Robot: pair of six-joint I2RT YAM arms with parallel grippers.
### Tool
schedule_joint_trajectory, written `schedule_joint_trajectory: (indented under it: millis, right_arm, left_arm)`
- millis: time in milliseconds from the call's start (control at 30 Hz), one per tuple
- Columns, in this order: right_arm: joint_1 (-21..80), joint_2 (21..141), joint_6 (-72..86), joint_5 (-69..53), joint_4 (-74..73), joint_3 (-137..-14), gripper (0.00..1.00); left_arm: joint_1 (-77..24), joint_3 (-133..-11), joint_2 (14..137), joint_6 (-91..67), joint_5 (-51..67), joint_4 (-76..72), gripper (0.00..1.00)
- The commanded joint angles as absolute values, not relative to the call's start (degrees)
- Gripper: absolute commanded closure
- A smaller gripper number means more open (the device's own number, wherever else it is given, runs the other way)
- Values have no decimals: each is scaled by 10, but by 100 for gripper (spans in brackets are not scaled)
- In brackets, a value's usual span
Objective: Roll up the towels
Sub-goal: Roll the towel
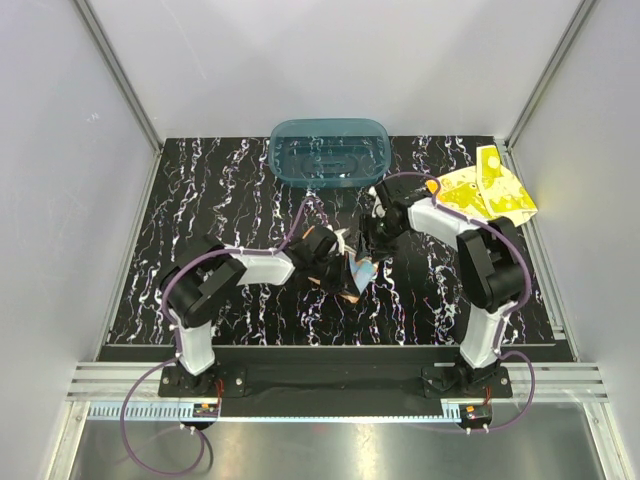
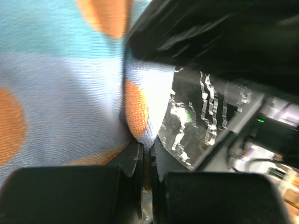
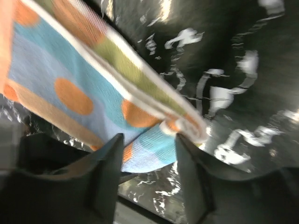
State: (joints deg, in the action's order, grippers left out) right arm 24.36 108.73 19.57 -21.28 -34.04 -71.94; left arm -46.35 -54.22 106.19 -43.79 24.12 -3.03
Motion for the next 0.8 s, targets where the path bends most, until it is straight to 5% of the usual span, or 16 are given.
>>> schedule_joint_trajectory:
  millis: [0, 400, 767]
  right_arm:
    - [229, 1020, 177, -110, -374, -750, 41]
    - [229, 868, 242, -208, -306, -568, 37]
    - [232, 918, 300, -272, -155, -477, 32]
  left_arm:
    - [-461, -499, 1091, -488, 326, -71, 100]
    - [-411, -455, 1151, -573, 410, -170, 100]
    - [-388, -459, 1160, -557, 423, -133, 100]
